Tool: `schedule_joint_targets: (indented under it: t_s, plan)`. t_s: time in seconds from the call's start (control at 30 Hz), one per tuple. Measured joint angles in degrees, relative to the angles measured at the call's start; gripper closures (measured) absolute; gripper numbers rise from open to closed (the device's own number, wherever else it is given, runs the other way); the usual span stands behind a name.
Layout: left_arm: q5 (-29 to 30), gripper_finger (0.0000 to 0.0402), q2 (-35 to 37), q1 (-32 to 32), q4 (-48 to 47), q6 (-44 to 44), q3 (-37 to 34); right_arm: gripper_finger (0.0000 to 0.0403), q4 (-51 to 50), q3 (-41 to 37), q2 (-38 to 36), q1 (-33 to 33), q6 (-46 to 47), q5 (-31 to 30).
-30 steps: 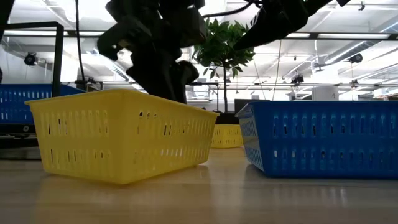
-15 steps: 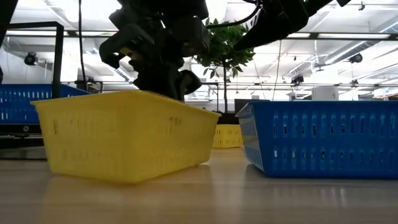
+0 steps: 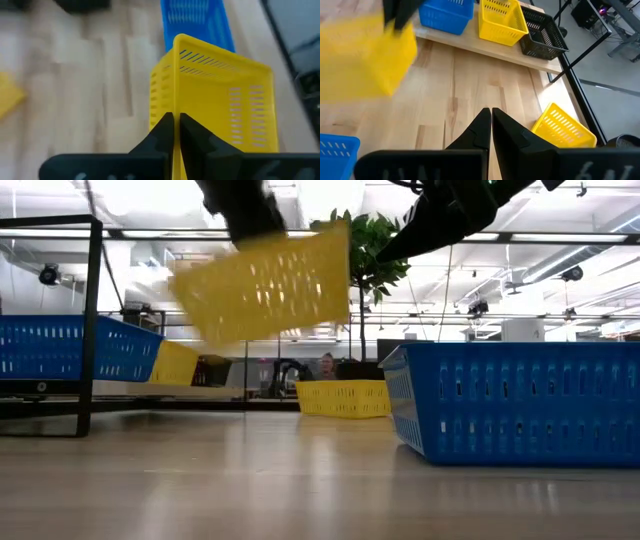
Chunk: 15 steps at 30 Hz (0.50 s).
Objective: Stack baskets on shelf by color
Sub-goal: Stack the bottom yellow basket on top of the yellow basket on the shelf
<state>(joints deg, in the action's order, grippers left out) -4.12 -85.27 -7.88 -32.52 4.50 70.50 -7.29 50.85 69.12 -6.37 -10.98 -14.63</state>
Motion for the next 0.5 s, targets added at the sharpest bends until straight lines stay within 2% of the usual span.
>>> schedule_joint_targets:
  t_s: [0.27,0.5]
  plan:
    - [24.1,0.0401,18.81,0.13,-13.72,14.97,0.0,0.0394,0.02,-0.02,-0.02,0.0,0.02,0.0]
    - [40.7,0.0401,29.82,1.08,-34.86,37.43,0.02,0.0394,0.35,-0.02,-0.02,0.0,0.02,0.0]
